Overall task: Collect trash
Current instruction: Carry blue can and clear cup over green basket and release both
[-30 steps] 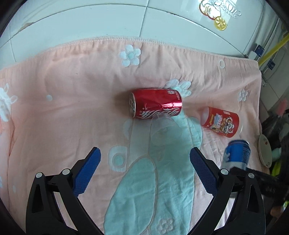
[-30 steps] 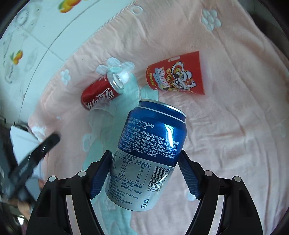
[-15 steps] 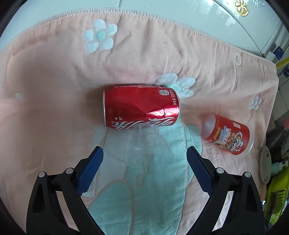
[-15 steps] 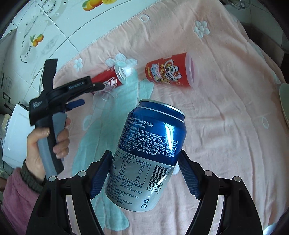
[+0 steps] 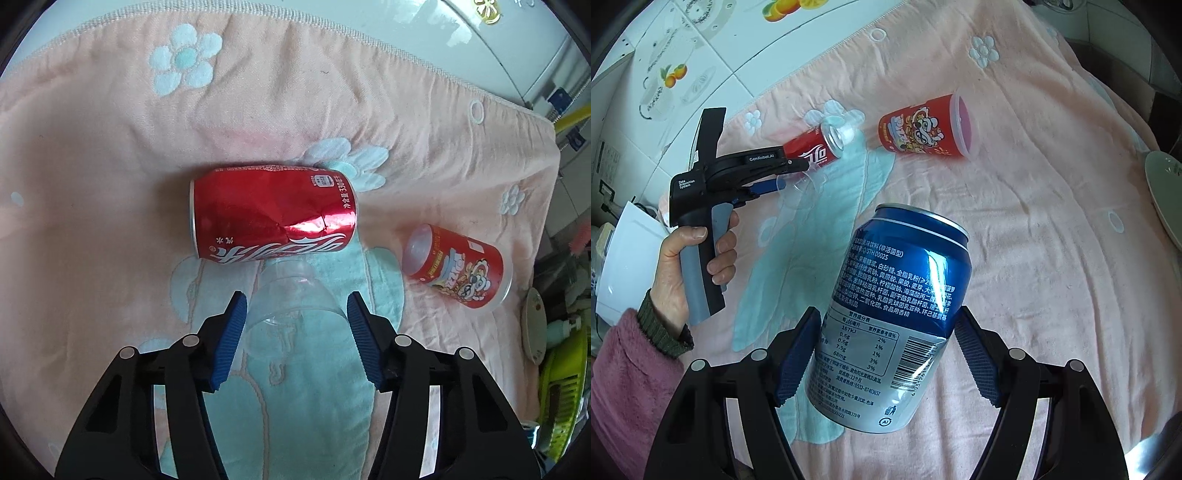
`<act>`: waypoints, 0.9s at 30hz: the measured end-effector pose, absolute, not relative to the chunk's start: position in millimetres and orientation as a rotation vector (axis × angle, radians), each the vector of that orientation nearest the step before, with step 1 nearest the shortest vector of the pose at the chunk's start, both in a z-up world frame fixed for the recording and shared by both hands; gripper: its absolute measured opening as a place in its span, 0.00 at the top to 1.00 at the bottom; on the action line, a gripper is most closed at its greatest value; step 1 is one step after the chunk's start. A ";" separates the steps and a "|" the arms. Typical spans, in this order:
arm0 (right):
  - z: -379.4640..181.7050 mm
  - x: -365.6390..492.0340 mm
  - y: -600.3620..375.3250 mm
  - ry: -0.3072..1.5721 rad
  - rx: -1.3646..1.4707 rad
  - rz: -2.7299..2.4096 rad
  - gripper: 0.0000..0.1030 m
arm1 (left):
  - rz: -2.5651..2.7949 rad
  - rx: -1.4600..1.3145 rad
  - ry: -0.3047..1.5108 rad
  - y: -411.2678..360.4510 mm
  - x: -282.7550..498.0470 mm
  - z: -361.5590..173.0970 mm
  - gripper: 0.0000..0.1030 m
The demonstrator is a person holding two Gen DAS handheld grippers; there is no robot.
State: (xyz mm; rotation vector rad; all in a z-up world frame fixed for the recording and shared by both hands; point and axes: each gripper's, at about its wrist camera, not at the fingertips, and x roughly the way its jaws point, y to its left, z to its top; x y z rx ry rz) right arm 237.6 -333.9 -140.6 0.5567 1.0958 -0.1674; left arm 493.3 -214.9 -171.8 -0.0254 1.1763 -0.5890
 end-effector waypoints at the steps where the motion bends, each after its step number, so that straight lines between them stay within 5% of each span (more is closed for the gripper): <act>1: -139.1 236.2 -332.2 1.094 0.552 -0.161 0.31 | -0.595 -0.040 1.176 -210.8 490.7 -170.3 0.46; 27: -98.4 135.2 -228.0 1.067 0.310 0.176 0.31 | -0.505 -0.164 1.018 -13.1 284.7 -69.5 0.47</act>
